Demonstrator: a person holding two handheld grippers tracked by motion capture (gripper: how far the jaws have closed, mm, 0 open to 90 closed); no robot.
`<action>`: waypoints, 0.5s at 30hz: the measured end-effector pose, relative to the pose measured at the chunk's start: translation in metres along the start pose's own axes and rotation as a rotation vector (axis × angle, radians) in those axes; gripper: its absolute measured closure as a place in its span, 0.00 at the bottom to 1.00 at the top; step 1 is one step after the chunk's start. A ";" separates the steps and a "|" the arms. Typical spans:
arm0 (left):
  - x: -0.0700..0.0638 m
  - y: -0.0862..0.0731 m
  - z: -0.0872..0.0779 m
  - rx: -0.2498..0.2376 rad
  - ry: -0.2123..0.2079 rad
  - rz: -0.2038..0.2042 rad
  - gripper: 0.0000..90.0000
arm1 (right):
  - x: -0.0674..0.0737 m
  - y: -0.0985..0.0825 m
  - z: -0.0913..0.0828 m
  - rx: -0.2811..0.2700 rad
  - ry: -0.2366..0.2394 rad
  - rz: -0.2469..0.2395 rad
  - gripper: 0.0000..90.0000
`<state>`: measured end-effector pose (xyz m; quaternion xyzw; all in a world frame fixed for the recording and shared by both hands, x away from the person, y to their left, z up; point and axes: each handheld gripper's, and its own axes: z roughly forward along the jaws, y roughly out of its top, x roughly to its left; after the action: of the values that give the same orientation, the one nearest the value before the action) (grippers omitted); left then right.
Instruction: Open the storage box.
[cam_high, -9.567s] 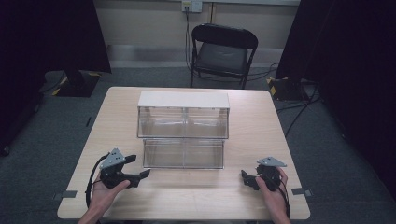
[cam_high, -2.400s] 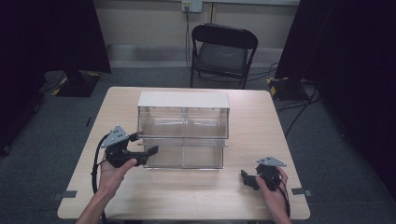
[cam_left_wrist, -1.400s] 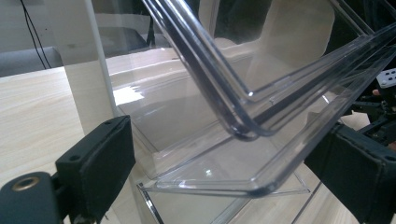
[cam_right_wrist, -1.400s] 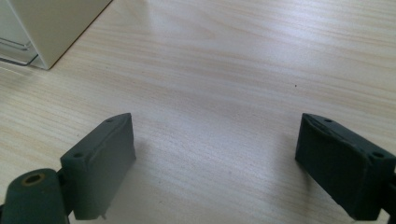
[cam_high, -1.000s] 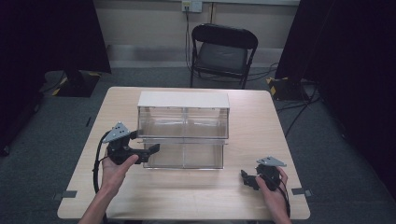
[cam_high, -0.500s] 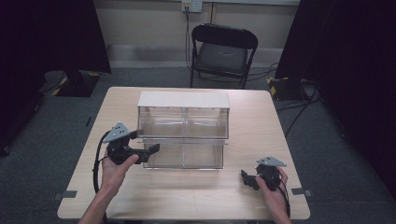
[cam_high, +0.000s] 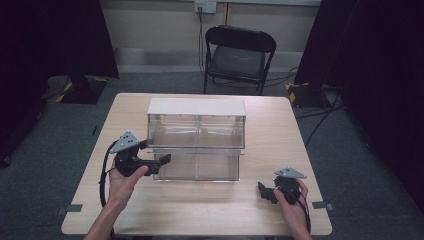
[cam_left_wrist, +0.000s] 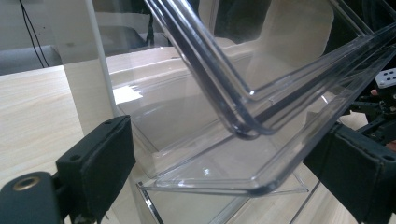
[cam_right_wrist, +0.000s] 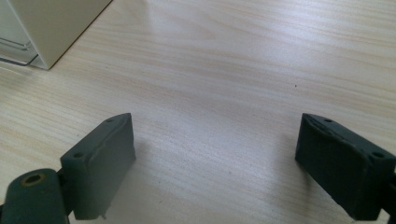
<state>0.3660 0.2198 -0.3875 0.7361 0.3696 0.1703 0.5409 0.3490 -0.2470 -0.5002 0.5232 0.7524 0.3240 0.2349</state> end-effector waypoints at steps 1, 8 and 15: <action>0.000 0.000 0.000 0.000 0.000 0.001 0.10 | 0.000 0.000 0.000 0.000 0.000 0.000 0.12; 0.001 0.001 -0.001 0.005 -0.003 0.002 0.10 | 0.000 0.000 0.000 0.000 0.000 0.000 0.12; 0.001 0.000 -0.001 0.004 -0.002 0.005 0.10 | 0.000 0.000 0.000 0.000 0.000 0.000 0.12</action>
<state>0.3661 0.2208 -0.3869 0.7382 0.3675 0.1703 0.5395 0.3490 -0.2470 -0.5002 0.5231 0.7525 0.3239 0.2350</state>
